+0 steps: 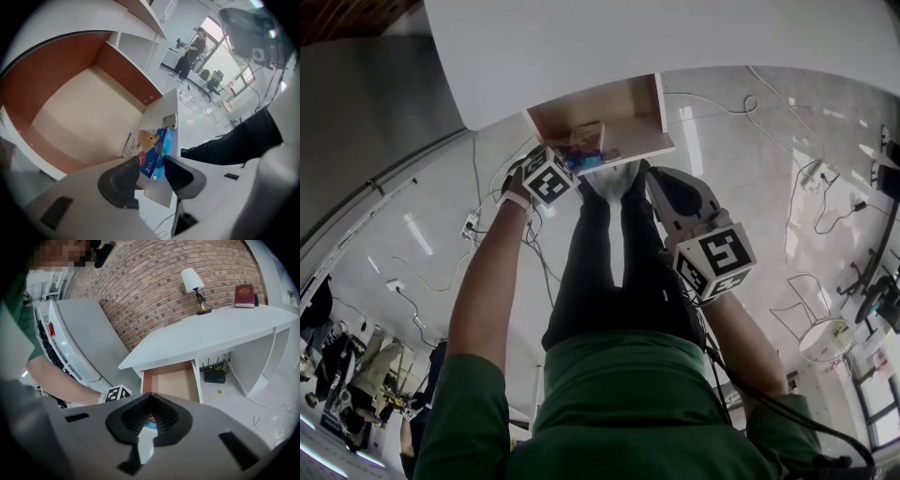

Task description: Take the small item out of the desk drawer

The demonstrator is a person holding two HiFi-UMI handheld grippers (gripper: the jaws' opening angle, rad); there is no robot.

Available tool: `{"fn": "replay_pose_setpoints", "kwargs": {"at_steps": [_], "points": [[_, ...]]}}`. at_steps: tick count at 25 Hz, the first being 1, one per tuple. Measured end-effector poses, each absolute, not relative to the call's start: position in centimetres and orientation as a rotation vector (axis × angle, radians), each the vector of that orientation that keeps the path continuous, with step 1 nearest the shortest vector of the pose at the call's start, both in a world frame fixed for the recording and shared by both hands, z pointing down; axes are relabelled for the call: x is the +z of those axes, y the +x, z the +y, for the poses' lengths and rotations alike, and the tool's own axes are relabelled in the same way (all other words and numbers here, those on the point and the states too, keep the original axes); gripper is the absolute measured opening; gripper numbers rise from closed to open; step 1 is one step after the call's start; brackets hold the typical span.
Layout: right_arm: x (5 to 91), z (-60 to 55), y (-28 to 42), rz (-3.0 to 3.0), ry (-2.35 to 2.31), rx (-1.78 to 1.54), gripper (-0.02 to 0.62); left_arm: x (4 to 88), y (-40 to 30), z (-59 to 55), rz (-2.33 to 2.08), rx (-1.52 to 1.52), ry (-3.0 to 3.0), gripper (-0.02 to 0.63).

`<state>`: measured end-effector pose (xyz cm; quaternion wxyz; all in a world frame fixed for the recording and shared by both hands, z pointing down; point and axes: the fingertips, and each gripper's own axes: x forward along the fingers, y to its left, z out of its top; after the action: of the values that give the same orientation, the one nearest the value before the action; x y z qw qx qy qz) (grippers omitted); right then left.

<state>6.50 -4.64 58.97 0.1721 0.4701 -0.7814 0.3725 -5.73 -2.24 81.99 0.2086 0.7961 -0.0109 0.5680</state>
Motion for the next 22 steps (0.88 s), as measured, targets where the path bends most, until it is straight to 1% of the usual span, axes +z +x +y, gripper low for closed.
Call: {"fn": "replay_pose_setpoints", "kwargs": {"at_steps": [6,7,9,10,11,22], "points": [[59.3,-4.0,6.8,-2.207,1.343,1.094,0.003,82.0,-4.9,-1.6,0.204,1.715,2.343,0.146],[59.4,-3.9,6.8,-2.206,1.344,1.102,0.003,82.1,-4.8,-1.4,0.25,1.727,2.351,0.136],[59.8,-3.9,7.0,-2.202,1.349,1.116,0.003,82.2,-4.7,-0.9,0.354,1.743,2.359,0.084],[59.9,-3.8,7.1,-2.2,1.353,1.124,0.003,82.2,-4.6,-0.7,0.395,1.746,2.359,0.07],[60.0,-3.7,7.2,-2.197,1.356,1.132,0.003,82.2,-4.6,-0.6,0.419,1.745,2.355,0.071],[59.9,-3.2,7.5,-2.189,1.364,1.159,0.003,81.7,-4.5,-0.6,0.333,1.712,2.335,0.037]]}}
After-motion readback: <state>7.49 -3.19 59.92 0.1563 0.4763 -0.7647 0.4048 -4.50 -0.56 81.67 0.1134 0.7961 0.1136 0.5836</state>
